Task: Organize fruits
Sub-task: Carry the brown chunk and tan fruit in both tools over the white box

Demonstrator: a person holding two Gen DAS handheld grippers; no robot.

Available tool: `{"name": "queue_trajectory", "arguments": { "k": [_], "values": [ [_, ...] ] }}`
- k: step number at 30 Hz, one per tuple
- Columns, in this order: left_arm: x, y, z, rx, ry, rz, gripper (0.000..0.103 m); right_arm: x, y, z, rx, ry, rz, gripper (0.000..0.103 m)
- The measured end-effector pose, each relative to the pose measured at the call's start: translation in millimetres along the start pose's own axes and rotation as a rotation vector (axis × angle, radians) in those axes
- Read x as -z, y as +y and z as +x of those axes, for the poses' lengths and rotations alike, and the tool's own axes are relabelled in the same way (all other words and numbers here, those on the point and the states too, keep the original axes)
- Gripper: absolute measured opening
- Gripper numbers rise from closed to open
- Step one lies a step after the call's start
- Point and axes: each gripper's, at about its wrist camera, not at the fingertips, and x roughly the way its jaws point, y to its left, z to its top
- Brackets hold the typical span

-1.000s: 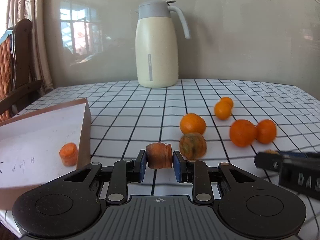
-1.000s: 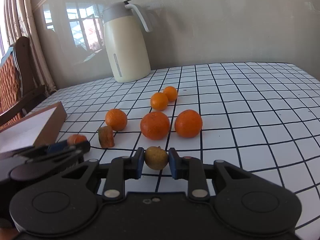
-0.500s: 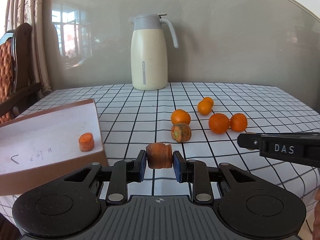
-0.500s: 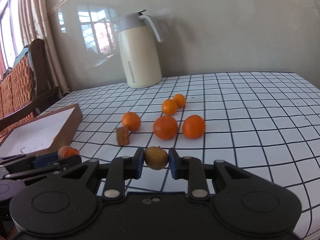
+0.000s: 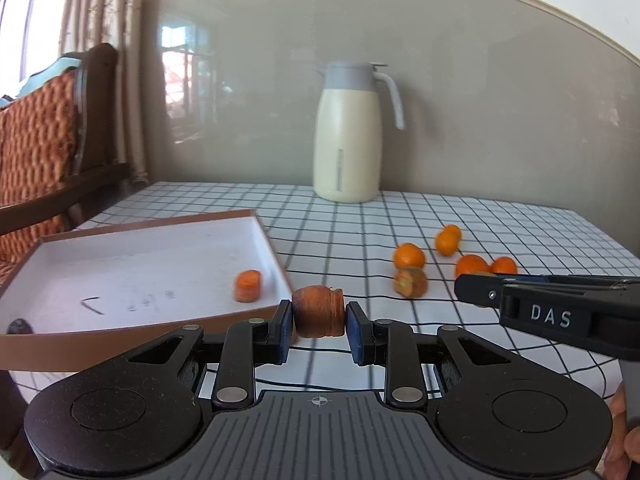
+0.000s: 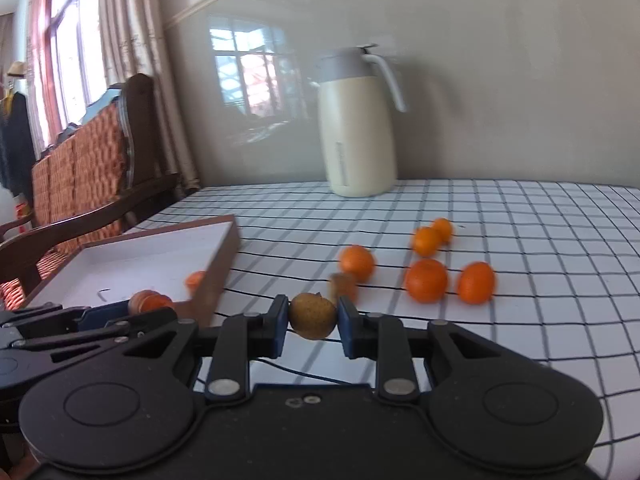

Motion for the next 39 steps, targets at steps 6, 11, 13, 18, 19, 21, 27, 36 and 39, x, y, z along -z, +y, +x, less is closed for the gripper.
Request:
{"name": "queue_trajectory", "arguments": {
  "k": [6, 11, 13, 18, 19, 21, 27, 36, 39],
  "values": [
    [-2, 19, -6, -0.037, -0.029, -0.022, 0.029, -5, 19, 5, -0.045, -0.026, -0.027, 0.018],
    [-3, 36, -11, -0.077, -0.052, -0.047, 0.029, -10, 35, 7, -0.085, -0.068, -0.032, 0.018],
    [-4, 45, -12, -0.094, -0.058, -0.060, 0.029, -12, 42, 9, -0.096, -0.080, -0.040, 0.018],
    [-3, 65, -13, -0.144, -0.070, -0.082, 0.029, -15, 56, 16, -0.124, -0.089, -0.046, 0.018],
    [-3, 69, -13, -0.153, -0.071, -0.084, 0.029, -16, 58, 18, -0.130, -0.090, -0.047, 0.018],
    [-3, 76, -14, -0.172, -0.073, -0.091, 0.029, -17, 63, 20, -0.137, -0.092, -0.049, 0.018],
    [-3, 102, -16, -0.229, -0.080, -0.108, 0.029, -19, 73, 30, -0.157, -0.092, -0.050, 0.018],
    [-9, 146, -13, -0.317, -0.081, -0.158, 0.029, -23, 88, 48, -0.170, -0.082, -0.057, 0.018],
    [-8, 162, -9, -0.342, -0.073, -0.180, 0.029, -23, 94, 55, -0.174, -0.072, -0.067, 0.018]
  ]
}}
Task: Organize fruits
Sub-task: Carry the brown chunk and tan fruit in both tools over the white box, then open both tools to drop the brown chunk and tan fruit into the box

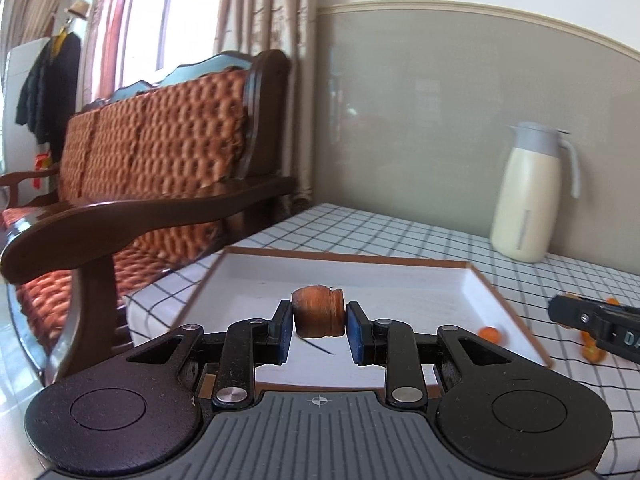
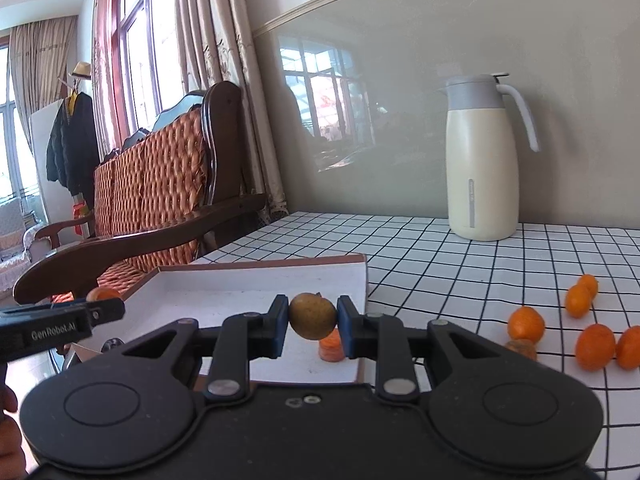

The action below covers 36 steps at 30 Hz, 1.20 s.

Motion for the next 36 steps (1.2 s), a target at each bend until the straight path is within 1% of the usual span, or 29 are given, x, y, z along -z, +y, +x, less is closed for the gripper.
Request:
{"name": "queue_trajectory", "arguments": {
  "k": [6, 14, 21, 25, 32, 33, 34, 35, 36],
  "values": [
    [-3, 19, 16, -0.041, 0.013, -0.023, 0.029, -3, 6, 16, 0.002, 0.013, -0.012, 0.018],
    [-5, 34, 38, -0.082, 0.041, -0.046, 0.029, -1, 10, 42, 0.009, 0.053, -0.019, 0.018],
    [-5, 40, 55, -0.101, 0.065, -0.044, 0.029, -10, 11, 61, 0.028, 0.056, -0.025, 0.018],
    [-8, 43, 71, -0.110, 0.086, -0.057, 0.029, -14, 7, 78, 0.034, 0.077, -0.019, 0.018],
    [-14, 38, 87, -0.124, 0.084, -0.053, 0.029, -13, 4, 103, 0.049, 0.116, -0.021, 0.019],
    [-14, 37, 89, -0.126, 0.084, -0.052, 0.029, -13, 4, 106, 0.054, 0.127, -0.022, 0.022],
    [-14, 35, 90, -0.129, 0.082, -0.044, 0.029, -13, 4, 108, 0.060, 0.127, -0.022, 0.036],
    [-14, 31, 92, -0.134, 0.079, -0.015, 0.034, -13, 4, 106, 0.067, 0.113, -0.022, 0.052],
    [-14, 26, 96, -0.151, 0.095, 0.016, 0.076, -14, 5, 101, 0.070, 0.076, -0.016, 0.087]
  ]
}}
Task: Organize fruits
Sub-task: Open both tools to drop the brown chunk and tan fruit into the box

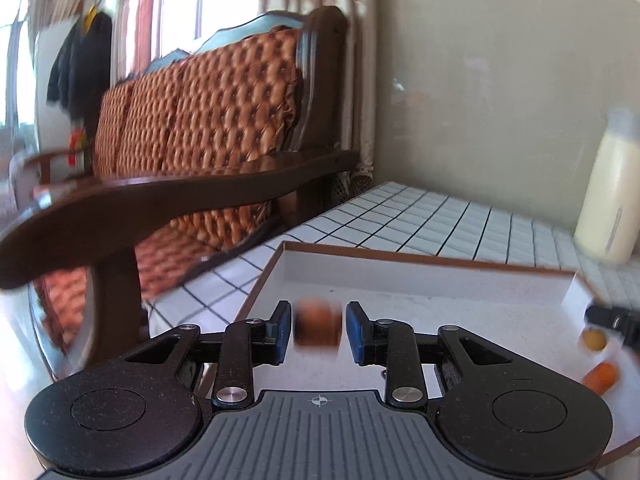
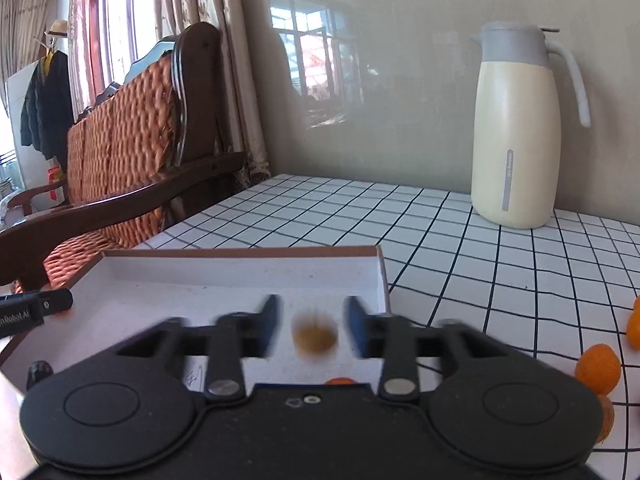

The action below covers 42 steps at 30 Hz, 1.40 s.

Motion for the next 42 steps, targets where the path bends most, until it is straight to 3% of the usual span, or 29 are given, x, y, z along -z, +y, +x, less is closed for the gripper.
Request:
{"name": "queue_trajectory", "arguments": {
  "k": [1, 6, 11, 21, 26, 38, 42],
  "values": [
    [-1, -3, 2, -0.017, 0.029, 0.006, 0.103, 0, 1, -7, 0.015, -0.050, 0.007, 0.097],
    [-11, -8, -12, -0.043, -0.076, 0.016, 0.103, -8, 0, -27, -0.016, -0.136, 0.020, 0.097],
    [-18, -2, -30, -0.052, -0.153, 0.011, 0.103, -15, -3, -36, -0.029, -0.166, 0.013, 0.097],
    [-10, -2, -46, -0.028, -0.130, 0.024, 0.103, -8, 1, -38, -0.042, -0.123, -0.022, 0.097],
    [-1, -4, -42, -0.032, -0.058, 0.028, 0.103, 1, -5, -32, -0.095, 0.003, -0.001, 0.097],
    [5, -30, -71, 0.003, -0.070, 0.029, 0.103, 0, -41, -86, -0.034, -0.083, 0.002, 0.097],
    [8, -52, -82, 0.040, -0.085, 0.059, 0.103, 3, -59, -95, -0.021, -0.059, 0.010, 0.097]
  ]
}}
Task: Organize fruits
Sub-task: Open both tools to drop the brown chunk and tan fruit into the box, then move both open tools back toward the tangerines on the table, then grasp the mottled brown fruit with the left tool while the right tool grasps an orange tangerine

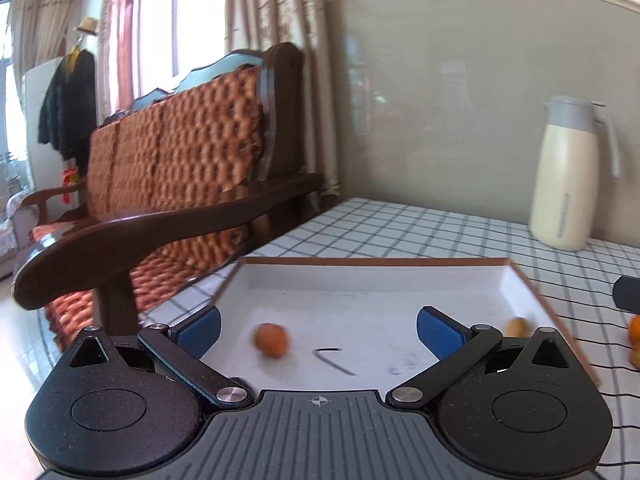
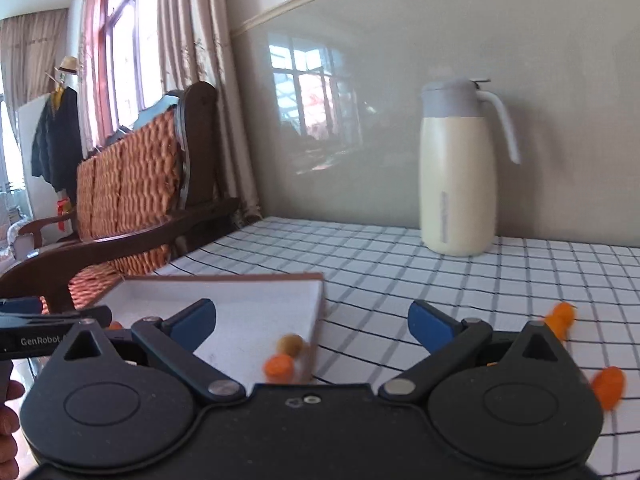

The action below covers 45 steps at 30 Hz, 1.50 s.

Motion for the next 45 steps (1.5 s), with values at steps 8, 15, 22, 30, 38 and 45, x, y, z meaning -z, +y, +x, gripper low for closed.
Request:
{"name": "queue_trajectory", "arguments": {
  "k": [8, 15, 22, 30, 38, 45],
  "values": [
    [-2, -47, -14, 0.102, -0.023, 0.038, 0.103, 7, -30, -24, 0.066, 0.012, 0.010, 0.094],
    [2, -92, -30, 0.209, -0.048, 0.098, 0.103, 16, -61, -40, 0.141, 0.032, 0.044, 0.079],
    [7, -140, -41, 0.322, -0.047, 0.148, 0.103, 26, -92, -56, 0.222, 0.046, 0.080, 0.062],
    [22, -189, -45, 0.407, -0.015, 0.208, 0.103, 36, -124, -64, 0.304, 0.076, 0.125, 0.041],
    [33, -224, -37, 0.456, 0.043, 0.220, 0.103, 45, -148, -61, 0.351, 0.114, 0.166, 0.030],
    [40, -247, -28, 0.474, 0.080, 0.238, 0.087, 47, -158, -55, 0.364, 0.124, 0.194, 0.029]
  ]
}}
